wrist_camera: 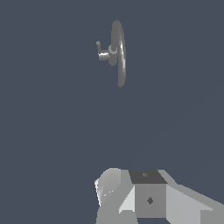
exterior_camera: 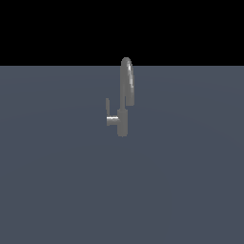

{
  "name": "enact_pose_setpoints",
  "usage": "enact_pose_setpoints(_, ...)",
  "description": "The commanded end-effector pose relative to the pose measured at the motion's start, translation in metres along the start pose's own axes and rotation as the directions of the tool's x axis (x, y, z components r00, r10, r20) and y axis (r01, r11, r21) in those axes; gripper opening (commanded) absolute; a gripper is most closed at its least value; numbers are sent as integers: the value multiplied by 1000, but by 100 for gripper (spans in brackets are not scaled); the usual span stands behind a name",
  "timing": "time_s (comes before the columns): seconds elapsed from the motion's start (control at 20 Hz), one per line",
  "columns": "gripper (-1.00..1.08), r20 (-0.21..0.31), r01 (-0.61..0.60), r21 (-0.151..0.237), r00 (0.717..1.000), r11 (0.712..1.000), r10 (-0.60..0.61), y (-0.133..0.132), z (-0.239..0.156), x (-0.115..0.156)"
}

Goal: Turn on the faucet by rotating a designated handle.

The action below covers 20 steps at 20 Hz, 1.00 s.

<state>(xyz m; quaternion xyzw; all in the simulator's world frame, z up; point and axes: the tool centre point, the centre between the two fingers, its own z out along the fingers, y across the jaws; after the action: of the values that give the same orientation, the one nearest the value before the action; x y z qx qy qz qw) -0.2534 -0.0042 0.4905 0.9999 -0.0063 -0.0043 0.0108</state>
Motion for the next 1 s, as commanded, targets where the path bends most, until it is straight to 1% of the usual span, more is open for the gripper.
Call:
enact_pose_setpoints(0.0,-100,0,0,0,1000,1000,0,0,0,0)
enact_pose_setpoints(0.15,-100,1,-4,5,1000,1000,4,-1,0,0)
enact_pose_setpoints(0.4,-100,6,-25,31,1000,999,25,-3,1,1)
enact_pose_setpoints(0.55,-100,10,-30,40,1000,999,30,-4,2,1)
enact_pose_setpoints(0.75,-100,7,-31,38,999,999,31,-4,1,1)
enact_pose_setpoints(0.95,-100,-12,-52,35,999,998,52,-6,-4,2)
